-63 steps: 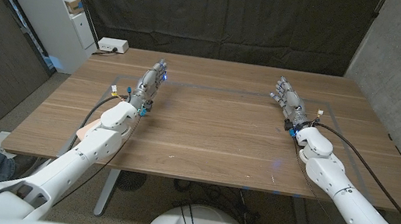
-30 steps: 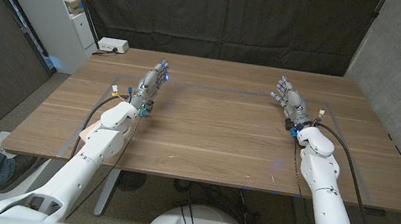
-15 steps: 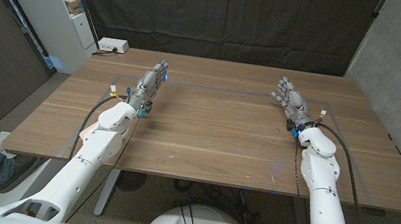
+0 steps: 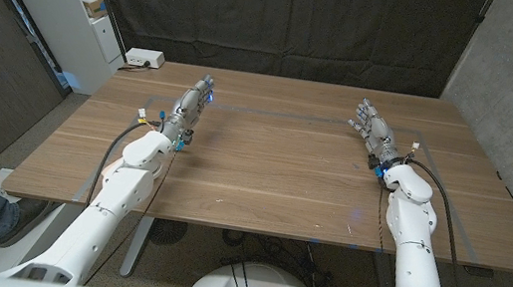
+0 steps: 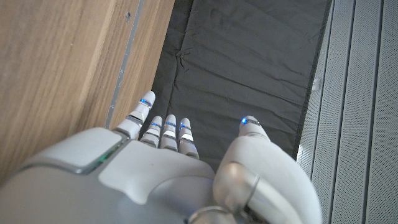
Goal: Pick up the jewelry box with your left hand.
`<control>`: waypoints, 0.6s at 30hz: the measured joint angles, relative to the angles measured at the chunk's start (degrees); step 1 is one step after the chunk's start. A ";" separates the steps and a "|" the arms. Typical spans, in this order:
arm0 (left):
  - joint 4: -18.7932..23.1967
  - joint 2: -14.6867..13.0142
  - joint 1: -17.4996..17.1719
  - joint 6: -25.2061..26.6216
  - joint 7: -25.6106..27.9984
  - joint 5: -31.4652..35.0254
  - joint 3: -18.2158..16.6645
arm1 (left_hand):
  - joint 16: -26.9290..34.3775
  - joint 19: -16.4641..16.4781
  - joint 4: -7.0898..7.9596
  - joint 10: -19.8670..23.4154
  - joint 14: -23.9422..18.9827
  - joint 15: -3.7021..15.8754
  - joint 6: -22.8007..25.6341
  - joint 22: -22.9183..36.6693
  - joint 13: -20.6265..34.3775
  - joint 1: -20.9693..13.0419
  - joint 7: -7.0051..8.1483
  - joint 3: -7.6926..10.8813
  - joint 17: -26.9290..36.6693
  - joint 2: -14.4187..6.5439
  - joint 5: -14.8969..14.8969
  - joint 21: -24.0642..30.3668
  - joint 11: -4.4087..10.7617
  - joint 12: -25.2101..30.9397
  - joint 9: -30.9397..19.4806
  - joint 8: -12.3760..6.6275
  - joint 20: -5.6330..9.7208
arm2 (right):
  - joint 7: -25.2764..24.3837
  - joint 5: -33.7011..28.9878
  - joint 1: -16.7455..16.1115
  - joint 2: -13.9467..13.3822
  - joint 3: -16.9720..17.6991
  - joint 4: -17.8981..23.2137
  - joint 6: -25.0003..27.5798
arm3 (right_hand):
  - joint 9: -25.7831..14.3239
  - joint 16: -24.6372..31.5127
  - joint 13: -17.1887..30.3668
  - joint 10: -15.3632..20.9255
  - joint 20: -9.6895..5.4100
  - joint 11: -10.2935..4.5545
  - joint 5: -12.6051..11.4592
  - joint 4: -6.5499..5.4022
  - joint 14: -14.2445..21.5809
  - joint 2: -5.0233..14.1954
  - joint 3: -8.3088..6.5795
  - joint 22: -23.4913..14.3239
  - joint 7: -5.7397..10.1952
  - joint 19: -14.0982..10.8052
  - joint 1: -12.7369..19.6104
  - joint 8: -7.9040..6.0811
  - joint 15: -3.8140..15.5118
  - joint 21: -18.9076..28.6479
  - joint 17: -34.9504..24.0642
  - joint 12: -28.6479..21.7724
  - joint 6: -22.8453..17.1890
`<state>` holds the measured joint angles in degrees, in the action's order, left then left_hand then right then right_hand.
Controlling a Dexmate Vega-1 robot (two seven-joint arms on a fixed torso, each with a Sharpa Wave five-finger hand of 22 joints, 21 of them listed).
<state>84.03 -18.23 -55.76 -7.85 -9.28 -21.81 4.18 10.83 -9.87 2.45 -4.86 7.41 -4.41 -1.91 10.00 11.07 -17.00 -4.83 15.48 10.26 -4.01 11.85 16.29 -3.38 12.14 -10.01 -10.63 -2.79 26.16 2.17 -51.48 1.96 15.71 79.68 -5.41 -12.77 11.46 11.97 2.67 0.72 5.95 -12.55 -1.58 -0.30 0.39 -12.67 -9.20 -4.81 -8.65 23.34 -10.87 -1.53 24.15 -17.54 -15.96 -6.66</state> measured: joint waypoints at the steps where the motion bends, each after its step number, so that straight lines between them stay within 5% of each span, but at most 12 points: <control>1: 0.97 -0.09 -0.51 0.11 0.05 0.09 -0.28 | 0.00 0.00 -0.14 0.00 0.00 0.00 0.11 0.00 0.00 0.00 -0.11 0.14 0.00 0.00 0.00 0.00 0.00 0.00 0.00 0.00 0.00 | 0.46 -0.33 0.05 0.05 0.10 0.00 0.03 | 0.00 0.00 0.00 0.00 0.00 0.00 0.00 0.00 0.00 0.00 0.00 0.00 0.00 0.00 0.00 0.00 0.00 0.00 0.00 0.00 0.00; 18: 3.99 -0.58 -2.39 0.33 0.59 0.90 -1.28 | 0.00 0.21 -0.16 0.00 0.00 0.00 0.18 0.00 0.00 -0.10 -0.18 0.16 0.00 -0.10 0.00 -0.44 0.00 0.00 0.01 0.00 -0.21 | 1.38 -0.74 0.51 0.63 1.13 -0.73 -0.30 | 0.27 0.00 0.01 -0.01 -0.21 0.00 0.00 0.00 0.00 0.00 0.00 0.00 0.00 -0.62 0.00 0.00 0.00 -0.43 0.26 0.00 0.00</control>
<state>88.01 -18.80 -58.15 -7.52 -8.69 -20.91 2.90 10.83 -9.65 2.29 -4.86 7.41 -4.41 -1.73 10.00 11.06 -17.10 -5.01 15.63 10.25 -4.11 11.85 15.85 -3.38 12.14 -10.00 -10.63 -3.00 27.54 1.43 -50.98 2.60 16.84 78.95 -5.71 -12.51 11.46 11.98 2.67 0.51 5.94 -12.55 -1.58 -0.30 0.39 -12.67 -9.20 -4.81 -9.27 23.34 -10.87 -1.53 23.72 -17.28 -15.97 -6.66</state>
